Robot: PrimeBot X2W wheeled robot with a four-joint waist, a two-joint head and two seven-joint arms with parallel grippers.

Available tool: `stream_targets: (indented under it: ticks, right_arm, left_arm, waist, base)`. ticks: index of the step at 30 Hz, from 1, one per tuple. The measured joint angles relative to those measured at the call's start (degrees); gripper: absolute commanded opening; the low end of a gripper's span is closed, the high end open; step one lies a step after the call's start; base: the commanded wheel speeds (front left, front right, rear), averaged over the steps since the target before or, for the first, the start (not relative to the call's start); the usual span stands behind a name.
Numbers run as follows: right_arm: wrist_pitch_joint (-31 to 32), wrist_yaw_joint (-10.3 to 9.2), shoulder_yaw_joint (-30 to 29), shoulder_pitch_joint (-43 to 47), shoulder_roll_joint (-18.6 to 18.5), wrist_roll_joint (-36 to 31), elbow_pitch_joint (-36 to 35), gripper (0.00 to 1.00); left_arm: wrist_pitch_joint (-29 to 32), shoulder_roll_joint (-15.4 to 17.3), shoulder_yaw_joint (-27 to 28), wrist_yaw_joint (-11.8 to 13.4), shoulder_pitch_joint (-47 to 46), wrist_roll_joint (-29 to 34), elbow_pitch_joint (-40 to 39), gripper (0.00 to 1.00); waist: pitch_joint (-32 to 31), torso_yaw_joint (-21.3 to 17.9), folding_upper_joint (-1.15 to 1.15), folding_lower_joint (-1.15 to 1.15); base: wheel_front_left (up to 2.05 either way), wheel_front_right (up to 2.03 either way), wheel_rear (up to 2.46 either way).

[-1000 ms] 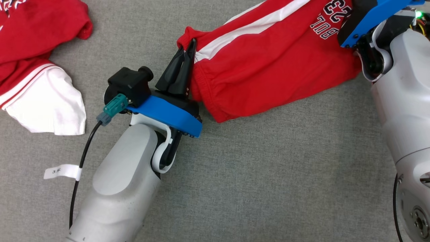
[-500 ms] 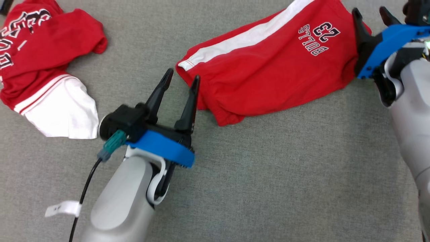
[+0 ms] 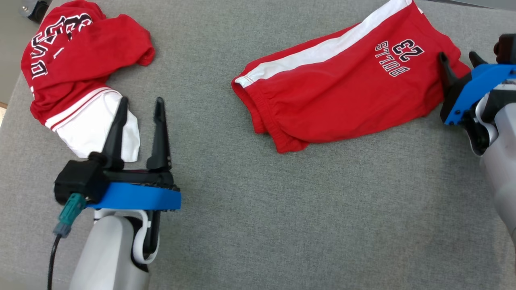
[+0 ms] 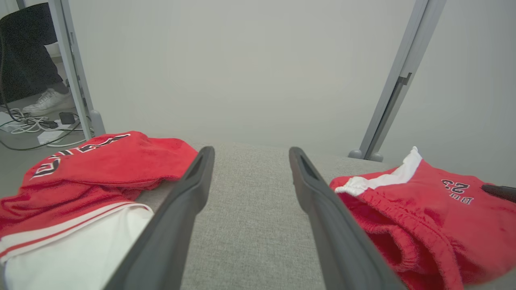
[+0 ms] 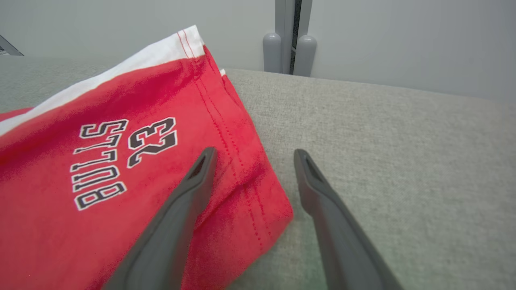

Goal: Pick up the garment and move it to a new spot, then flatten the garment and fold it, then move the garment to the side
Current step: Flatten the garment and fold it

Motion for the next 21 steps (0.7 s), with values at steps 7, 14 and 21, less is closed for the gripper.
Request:
stream_targets:
  ticks: [7, 14, 21]
  right_arm:
    - [1.81, 0.0, -0.09, 2.13, -0.42, 1.0, 0.57, 1.0]
    - [3.49, -0.03, 0.34, 2.23, 0.69, 2.53, 0.55, 0.0]
    - [2.86, 0.01, 0.68, 2.53, 1.67, 4.67, 0.2, 0.0]
  left_arm:
    - [0.0, -1.54, 5.41, 0.13, 3.14, 2.52, -2.31, 1.0]
    - [0.0, -2.16, 6.71, -0.41, 3.18, 3.67, -2.35, 1.0]
    - [-0.01, -2.36, 7.72, -0.46, 3.18, 4.15, -1.8, 1.0]
  waist:
    - [-0.3, 0.36, 0.0, 0.0]
    - [-0.26, 0.36, 0.0, 0.0]
    - [-0.68, 0.04, 0.0, 0.01]
  base:
    - [0.0, 0.0, 0.0]
    - [0.0, 0.0, 0.0]
    - [0.0, 0.0, 0.0]
